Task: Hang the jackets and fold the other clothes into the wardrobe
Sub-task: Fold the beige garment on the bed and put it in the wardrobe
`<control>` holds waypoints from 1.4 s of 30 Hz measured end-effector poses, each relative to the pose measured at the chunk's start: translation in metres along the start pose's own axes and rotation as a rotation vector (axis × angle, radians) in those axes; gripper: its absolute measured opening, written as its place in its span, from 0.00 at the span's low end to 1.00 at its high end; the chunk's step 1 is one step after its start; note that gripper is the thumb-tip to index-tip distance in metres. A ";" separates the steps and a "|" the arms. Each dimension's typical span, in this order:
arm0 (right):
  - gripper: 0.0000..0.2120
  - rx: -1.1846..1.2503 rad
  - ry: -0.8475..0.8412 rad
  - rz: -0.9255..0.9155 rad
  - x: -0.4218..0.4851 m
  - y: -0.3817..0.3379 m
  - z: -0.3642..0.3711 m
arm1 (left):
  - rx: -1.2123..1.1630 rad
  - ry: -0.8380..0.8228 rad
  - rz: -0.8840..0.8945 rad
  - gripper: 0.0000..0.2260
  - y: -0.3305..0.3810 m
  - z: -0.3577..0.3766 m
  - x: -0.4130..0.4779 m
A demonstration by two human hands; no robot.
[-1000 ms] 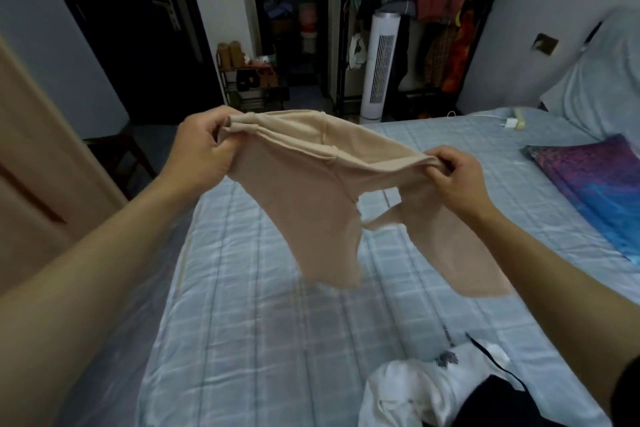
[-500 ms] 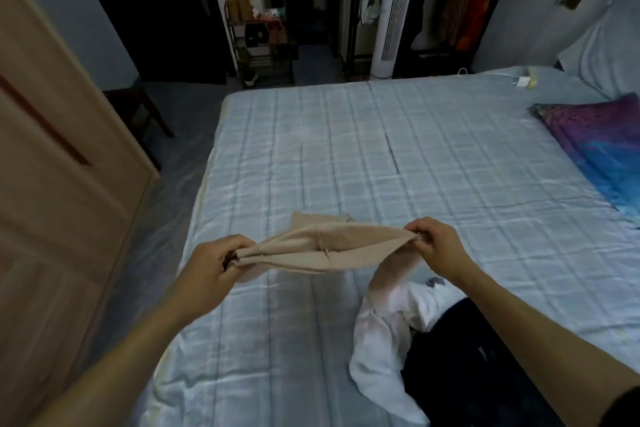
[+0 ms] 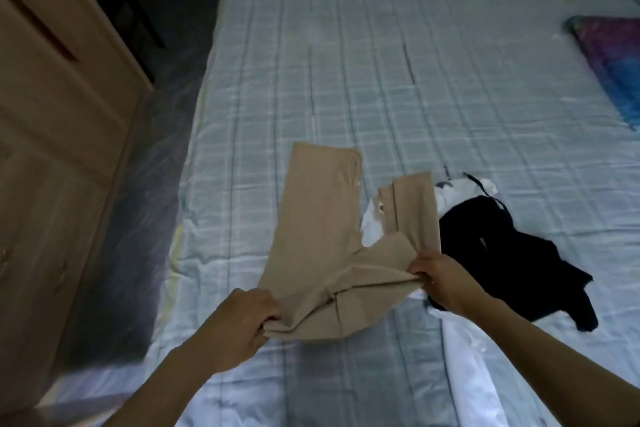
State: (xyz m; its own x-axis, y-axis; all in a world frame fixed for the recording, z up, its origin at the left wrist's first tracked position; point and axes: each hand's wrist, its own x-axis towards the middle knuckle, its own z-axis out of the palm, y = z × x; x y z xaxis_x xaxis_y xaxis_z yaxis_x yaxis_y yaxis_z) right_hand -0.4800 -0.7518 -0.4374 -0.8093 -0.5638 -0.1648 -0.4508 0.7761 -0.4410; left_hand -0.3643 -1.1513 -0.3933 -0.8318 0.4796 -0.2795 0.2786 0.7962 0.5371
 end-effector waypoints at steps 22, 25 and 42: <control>0.08 0.042 0.116 0.254 -0.082 0.017 0.139 | 0.315 -0.161 -0.107 0.04 -0.005 0.162 0.004; 0.10 0.126 0.247 0.374 -0.068 0.021 0.117 | 0.263 -0.087 -0.138 0.05 0.000 0.148 0.034; 0.25 0.474 0.472 0.738 0.071 0.115 0.027 | -0.467 0.236 -0.229 0.10 0.057 0.079 0.273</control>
State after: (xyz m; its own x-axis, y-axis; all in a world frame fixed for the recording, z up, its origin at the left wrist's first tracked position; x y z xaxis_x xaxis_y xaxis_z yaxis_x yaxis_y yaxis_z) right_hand -0.5789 -0.7100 -0.5237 -0.9395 0.2648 -0.2174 0.3396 0.6356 -0.6933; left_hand -0.5375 -0.9465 -0.5016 -0.9456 0.1760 -0.2735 -0.1184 0.5968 0.7936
